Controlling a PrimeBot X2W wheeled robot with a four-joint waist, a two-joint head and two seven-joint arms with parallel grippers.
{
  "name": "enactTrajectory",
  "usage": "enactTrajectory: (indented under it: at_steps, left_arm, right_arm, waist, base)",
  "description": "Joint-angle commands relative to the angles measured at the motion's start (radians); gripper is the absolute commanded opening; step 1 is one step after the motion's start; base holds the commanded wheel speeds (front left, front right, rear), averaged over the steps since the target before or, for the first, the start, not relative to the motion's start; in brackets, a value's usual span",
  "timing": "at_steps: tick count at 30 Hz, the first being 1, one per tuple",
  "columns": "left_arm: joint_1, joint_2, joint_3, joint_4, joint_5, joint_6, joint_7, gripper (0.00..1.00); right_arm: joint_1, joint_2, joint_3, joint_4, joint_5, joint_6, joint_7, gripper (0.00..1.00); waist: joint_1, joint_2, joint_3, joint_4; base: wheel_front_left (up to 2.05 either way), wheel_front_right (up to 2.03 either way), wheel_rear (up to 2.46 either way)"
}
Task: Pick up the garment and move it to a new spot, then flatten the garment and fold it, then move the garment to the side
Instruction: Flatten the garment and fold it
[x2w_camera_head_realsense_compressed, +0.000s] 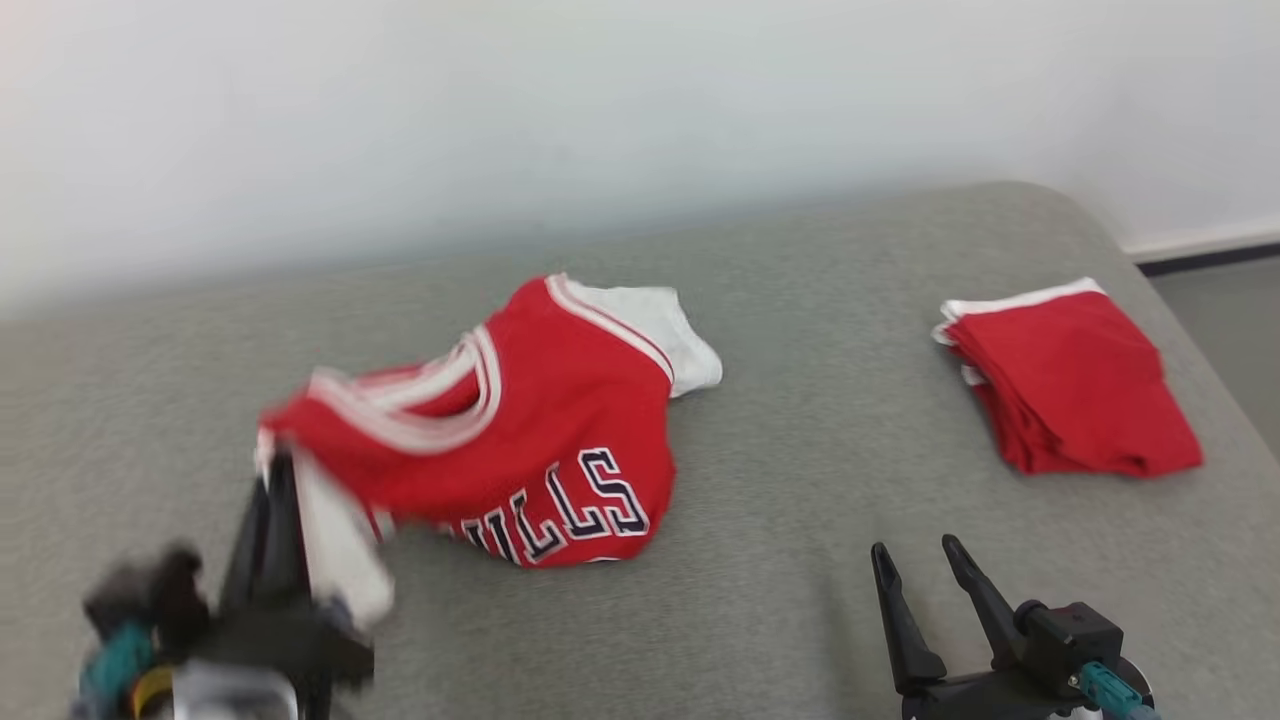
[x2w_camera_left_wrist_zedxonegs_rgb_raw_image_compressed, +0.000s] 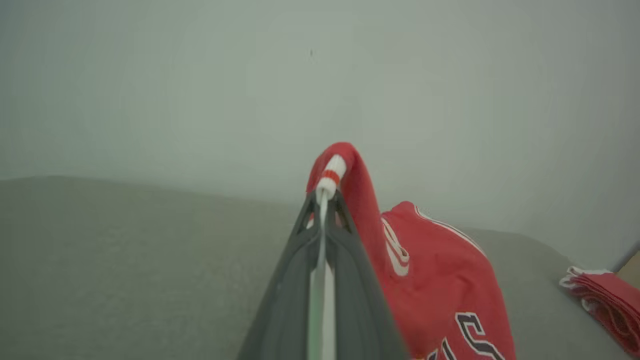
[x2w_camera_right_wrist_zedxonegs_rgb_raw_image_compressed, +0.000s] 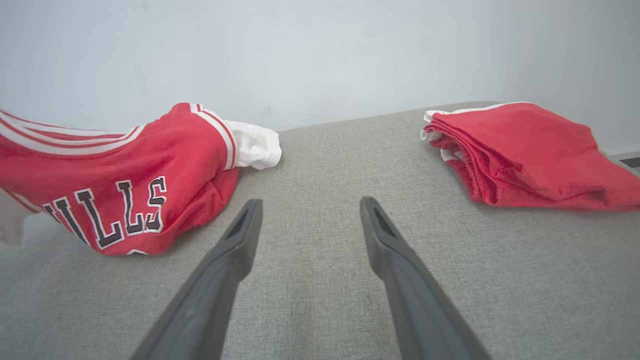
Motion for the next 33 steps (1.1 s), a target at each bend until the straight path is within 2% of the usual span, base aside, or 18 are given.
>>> enactTrajectory:
  at_steps: [1, 4, 5, 6, 7, 12, 15, 18, 22, 24, 29, 33]
  left_arm:
    - [0.029, -0.002, 0.003, -0.005, -0.009, 0.005, -0.007, 0.00]
    - [0.138, -0.008, 0.005, 0.011, -0.022, 0.020, 0.001, 0.00]
    - [0.166, -0.014, 0.001, 0.019, -0.033, 0.023, 0.015, 0.03]
    - [0.187, -0.021, -0.010, 0.030, -0.047, 0.018, 0.041, 0.41]
    - [0.198, -0.022, -0.015, 0.033, -0.054, 0.018, 0.059, 1.00]
    - [0.226, 0.012, -0.013, 0.057, -0.086, 0.034, 0.164, 1.00]
    - [0.244, 0.052, 0.007, 0.058, -0.097, 0.072, 0.251, 1.00]
    - [0.209, 0.080, 0.041, -0.005, -0.115, 0.081, 0.268, 1.00]
    - [0.112, 0.114, 0.014, -0.048, -0.095, 0.049, 0.310, 1.00]
    - [0.034, 0.108, -0.020, -0.046, -0.081, 0.030, 0.340, 1.00]
    - [-0.194, 0.107, -0.114, 0.085, -0.050, -0.038, 0.459, 1.00]
    - [-0.360, 0.119, -0.156, 0.213, -0.008, -0.077, 0.493, 1.00]
  right_arm:
    - [0.001, -0.001, 0.001, -0.003, -0.001, -0.002, 0.003, 1.00]
    - [-0.001, 0.000, 0.003, -0.009, 0.002, -0.002, 0.005, 1.00]
    - [-0.003, -0.001, 0.007, -0.010, 0.003, -0.002, 0.005, 1.00]
    - [-0.004, -0.001, 0.005, -0.011, 0.004, -0.002, 0.005, 1.00]
    - [-0.004, -0.001, 0.007, -0.012, 0.005, -0.002, 0.006, 1.00]
    - [-0.008, -0.001, 0.011, -0.009, 0.010, -0.002, 0.001, 1.00]
    - [-0.013, -0.001, 0.020, -0.005, 0.015, -0.002, -0.002, 1.00]
    - [-0.017, -0.001, 0.018, 0.002, 0.022, -0.002, -0.008, 1.00]
    - [-0.034, 0.000, 0.024, 0.009, 0.024, -0.002, -0.015, 1.00]
    - [-0.047, -0.001, 0.028, 0.007, 0.026, -0.002, -0.020, 1.00]
    - [-0.078, 0.000, 0.047, 0.012, 0.036, -0.002, -0.031, 1.00]
    - [-0.103, -0.001, 0.067, 0.019, 0.048, -0.002, -0.048, 1.00]
  waist:
    - [0.0002, 0.0000, -0.007, 0.056]
    - [0.0002, 0.0000, -0.005, 0.093]
    - [0.0002, 0.0000, -0.004, 0.102]
    - [0.0002, 0.0000, -0.003, 0.113]
    - [0.0002, 0.0000, -0.003, 0.121]
    - [0.0002, 0.0000, 0.000, 0.141]
    - [0.0002, 0.0000, 0.006, 0.134]
    - [0.0002, 0.0000, 0.016, 0.119]
    - [0.0002, 0.0000, 0.042, 0.084]
    - [0.0002, 0.0000, 0.060, 0.058]
    - [0.0002, 0.0000, 0.122, -0.028]
    - [0.0002, 0.0000, 0.177, -0.115]
  base:
    - [0.00, 0.00, 0.00]
    - [0.00, 0.00, 0.00]
    - [0.00, 0.00, 0.00]
    - [0.00, 0.00, 0.00]
    - [0.00, 0.00, 0.00]
    - [0.00, 0.00, 0.00]
    - [0.00, 0.00, 0.00]
    - [0.00, 0.00, 0.00]
    - [0.00, 0.00, 0.00]
    - [0.00, 0.00, 0.00]
    - [0.00, 0.00, 0.00]
    - [0.00, 0.00, 0.00]
